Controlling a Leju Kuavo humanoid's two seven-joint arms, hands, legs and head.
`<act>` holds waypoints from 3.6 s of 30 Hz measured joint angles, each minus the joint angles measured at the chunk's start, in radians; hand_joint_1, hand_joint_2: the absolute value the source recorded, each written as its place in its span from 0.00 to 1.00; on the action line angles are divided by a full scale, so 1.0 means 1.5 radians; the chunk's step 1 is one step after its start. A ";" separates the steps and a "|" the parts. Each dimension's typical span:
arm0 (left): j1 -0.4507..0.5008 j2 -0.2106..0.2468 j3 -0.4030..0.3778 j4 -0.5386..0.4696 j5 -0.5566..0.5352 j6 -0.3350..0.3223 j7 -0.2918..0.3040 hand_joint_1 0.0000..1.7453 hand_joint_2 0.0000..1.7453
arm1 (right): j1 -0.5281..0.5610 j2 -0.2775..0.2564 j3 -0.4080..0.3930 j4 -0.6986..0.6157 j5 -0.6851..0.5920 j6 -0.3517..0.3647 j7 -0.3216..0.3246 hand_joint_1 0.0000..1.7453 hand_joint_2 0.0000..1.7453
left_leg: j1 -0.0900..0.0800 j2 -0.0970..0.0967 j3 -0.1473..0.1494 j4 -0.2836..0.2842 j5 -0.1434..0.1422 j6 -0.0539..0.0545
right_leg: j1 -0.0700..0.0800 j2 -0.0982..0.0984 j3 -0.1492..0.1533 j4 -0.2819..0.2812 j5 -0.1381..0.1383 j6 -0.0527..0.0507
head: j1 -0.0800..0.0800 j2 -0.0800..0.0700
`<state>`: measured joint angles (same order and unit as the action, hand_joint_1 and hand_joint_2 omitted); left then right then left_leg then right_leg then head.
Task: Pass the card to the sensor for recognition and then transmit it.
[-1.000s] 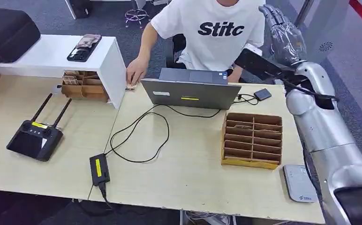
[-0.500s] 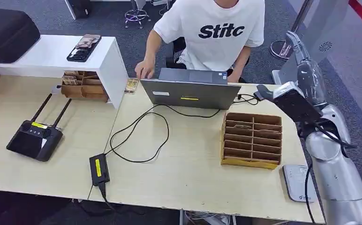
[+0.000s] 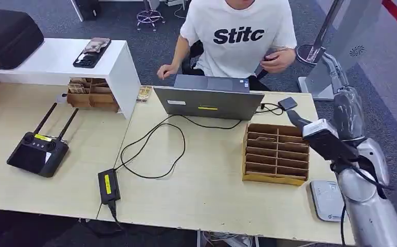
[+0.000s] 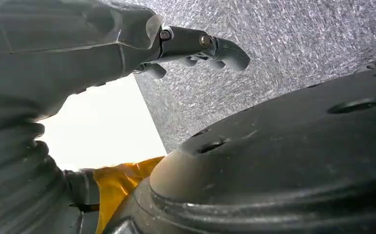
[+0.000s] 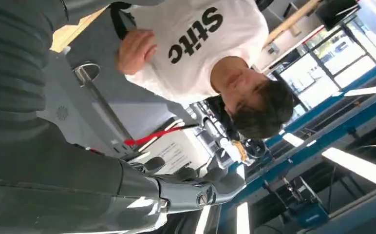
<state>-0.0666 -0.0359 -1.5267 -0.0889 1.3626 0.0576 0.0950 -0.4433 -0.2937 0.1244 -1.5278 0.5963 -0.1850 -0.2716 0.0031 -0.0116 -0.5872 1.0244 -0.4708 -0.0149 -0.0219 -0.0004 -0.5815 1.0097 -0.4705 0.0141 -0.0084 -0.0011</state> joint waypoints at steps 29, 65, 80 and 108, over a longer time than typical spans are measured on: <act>0.001 -0.001 0.000 0.000 0.004 0.003 -0.003 0.00 1.00 | 0.069 0.000 0.001 0.060 0.087 -0.020 0.023 0.00 1.00 | 0.000 0.000 0.000 0.000 0.000 0.000 | 0.000 0.000 0.000 0.000 0.000 0.000 | 0.000 0.000; 0.001 0.000 0.000 0.000 0.009 0.002 -0.002 0.00 1.00 | 0.095 0.001 0.009 0.294 0.195 -0.056 0.039 0.85 1.00 | 0.000 0.000 0.000 0.000 0.000 0.000 | 0.000 0.000 0.000 0.000 0.000 0.000 | 0.000 0.000; 0.001 0.000 0.000 0.000 0.010 0.002 -0.002 0.00 1.00 | 0.093 0.001 -0.006 0.299 0.194 -0.057 0.030 0.99 1.00 | 0.000 0.000 0.000 0.000 0.000 0.000 | 0.000 0.000 0.000 0.000 0.000 0.000 | 0.000 0.000; 0.001 -0.001 0.000 0.000 0.006 0.002 -0.002 0.00 1.00 | 0.087 0.003 -0.007 0.286 0.182 -0.072 0.024 1.00 1.00 | 0.000 0.000 0.000 0.000 0.000 0.000 | 0.000 0.000 0.000 0.000 0.000 0.000 | 0.000 0.000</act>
<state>-0.0650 -0.0366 -1.5267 -0.0889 1.3710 0.0610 0.0923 -0.3127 -0.2899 0.1141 -1.0987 0.8694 -0.2934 -0.2361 0.0031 -0.0116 -0.5877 1.0243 -0.4708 -0.0149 -0.0219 -0.0005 -0.5813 1.0099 -0.4705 0.0141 -0.0084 -0.0011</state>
